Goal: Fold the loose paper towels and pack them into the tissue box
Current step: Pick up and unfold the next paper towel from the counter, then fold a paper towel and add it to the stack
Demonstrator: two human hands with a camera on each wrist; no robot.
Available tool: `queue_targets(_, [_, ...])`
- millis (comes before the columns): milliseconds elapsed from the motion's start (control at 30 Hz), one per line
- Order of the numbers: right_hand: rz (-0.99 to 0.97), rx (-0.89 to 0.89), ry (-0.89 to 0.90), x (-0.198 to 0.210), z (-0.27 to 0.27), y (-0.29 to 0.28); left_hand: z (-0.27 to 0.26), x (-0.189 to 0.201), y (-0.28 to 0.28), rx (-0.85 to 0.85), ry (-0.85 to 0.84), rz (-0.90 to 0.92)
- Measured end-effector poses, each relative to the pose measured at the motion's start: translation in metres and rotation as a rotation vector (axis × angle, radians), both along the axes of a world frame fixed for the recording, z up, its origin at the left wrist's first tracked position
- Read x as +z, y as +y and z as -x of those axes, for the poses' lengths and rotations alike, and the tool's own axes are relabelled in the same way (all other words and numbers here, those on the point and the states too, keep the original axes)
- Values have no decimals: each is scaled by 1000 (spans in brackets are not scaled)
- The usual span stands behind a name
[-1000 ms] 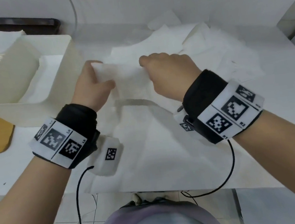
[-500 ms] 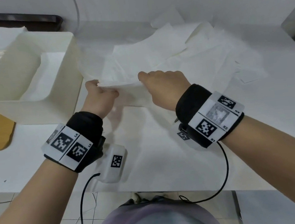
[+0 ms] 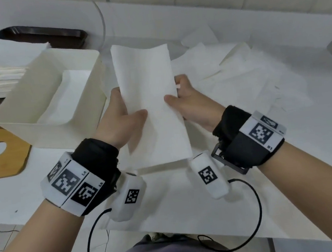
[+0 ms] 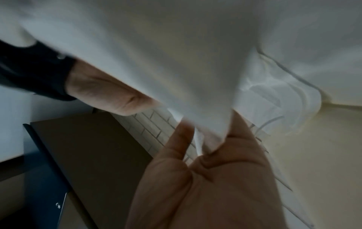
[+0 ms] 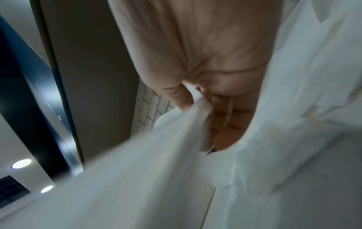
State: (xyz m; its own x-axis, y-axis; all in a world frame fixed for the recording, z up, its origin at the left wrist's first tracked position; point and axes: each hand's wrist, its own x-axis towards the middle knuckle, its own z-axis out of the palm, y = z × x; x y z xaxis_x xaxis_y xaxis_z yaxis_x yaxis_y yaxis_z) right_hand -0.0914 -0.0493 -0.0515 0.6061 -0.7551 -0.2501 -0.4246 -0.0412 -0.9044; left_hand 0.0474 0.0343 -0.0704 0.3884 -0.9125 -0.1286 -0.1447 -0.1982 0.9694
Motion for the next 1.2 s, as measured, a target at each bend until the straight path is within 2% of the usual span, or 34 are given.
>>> queue_targets(67, [23,-73,-154,10,-1,-10,-6,5,8,-68,-2,10])
queue_targets(100, [95,-59,-178,16,-1,-16,-10,6,11,-117,18,4])
queue_targets(167, [302,48,-61,31,-4,-25,-14,10,16,-212,48,-5])
queue_targets(233, [410,180,103,43,-10,-29,-17,11,19,-218,63,-11])
queue_targets(400, [297,262,112,56,-27,-33,-26,12,22,-133,156,-9])
queue_targets(533, [257,409,203,58,-37,-34,-31,12,27,-101,272,10])
queue_targets(700, [195,228,24,64,-48,-43,-38,10,43,-162,392,-10])
queue_targets(833, [246,319,69,66,-59,-49,-51,17,56,-188,326,-7])
queue_targets(933, [460,361,59,73,-72,-50,-69,31,65,-79,211,110])
queue_targets(1033, [662,303,55,82,-91,-53,-85,45,69,9,51,208])
queue_targets(1200, [918,291,75,93,-123,-53,-109,52,72,192,-151,221])
